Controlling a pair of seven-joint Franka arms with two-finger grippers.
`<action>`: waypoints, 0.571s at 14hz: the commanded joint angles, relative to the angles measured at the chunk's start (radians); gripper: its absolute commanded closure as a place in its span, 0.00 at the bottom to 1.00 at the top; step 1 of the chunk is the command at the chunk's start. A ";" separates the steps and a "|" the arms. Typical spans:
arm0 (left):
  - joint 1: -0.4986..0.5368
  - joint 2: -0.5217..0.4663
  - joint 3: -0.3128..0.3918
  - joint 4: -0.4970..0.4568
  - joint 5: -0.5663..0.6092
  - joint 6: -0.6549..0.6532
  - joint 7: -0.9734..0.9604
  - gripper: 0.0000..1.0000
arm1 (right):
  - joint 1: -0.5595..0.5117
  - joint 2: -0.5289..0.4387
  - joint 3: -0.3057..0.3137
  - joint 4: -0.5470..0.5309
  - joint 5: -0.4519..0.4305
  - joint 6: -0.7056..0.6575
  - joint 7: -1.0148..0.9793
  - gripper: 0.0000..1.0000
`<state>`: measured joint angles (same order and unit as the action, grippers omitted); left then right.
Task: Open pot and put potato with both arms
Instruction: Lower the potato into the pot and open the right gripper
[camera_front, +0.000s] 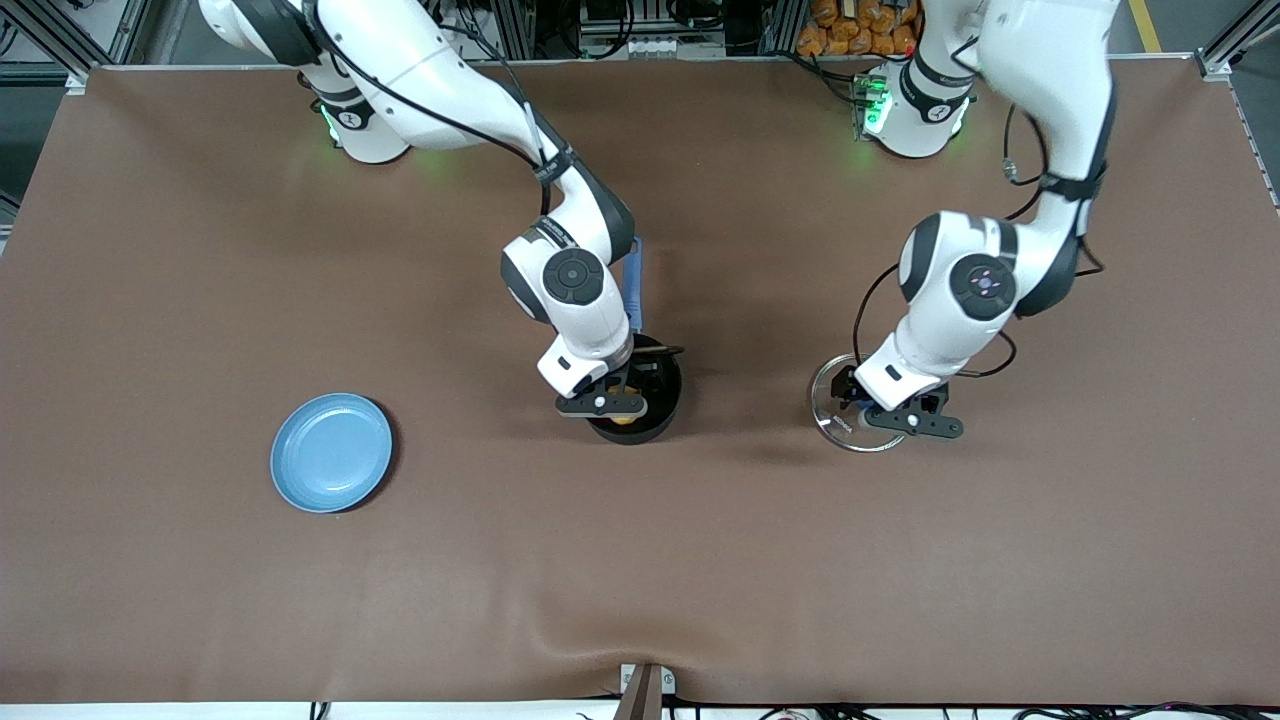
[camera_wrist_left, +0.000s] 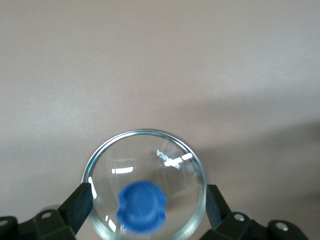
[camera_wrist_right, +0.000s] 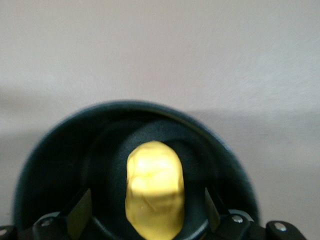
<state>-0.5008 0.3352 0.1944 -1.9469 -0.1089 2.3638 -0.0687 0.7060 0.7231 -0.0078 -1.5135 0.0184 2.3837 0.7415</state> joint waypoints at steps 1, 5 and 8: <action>-0.004 -0.056 0.011 0.182 -0.012 -0.278 -0.012 0.00 | -0.029 -0.115 -0.005 -0.013 -0.020 -0.095 0.006 0.00; 0.066 -0.137 -0.044 0.342 0.032 -0.520 -0.065 0.00 | -0.092 -0.249 -0.005 -0.011 -0.018 -0.223 0.004 0.00; 0.216 -0.235 -0.194 0.336 0.103 -0.525 -0.065 0.00 | -0.176 -0.345 -0.006 0.001 -0.018 -0.345 -0.049 0.00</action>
<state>-0.3795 0.1574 0.0960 -1.6035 -0.0473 1.8596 -0.1183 0.5909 0.4520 -0.0287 -1.4933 0.0169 2.1012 0.7306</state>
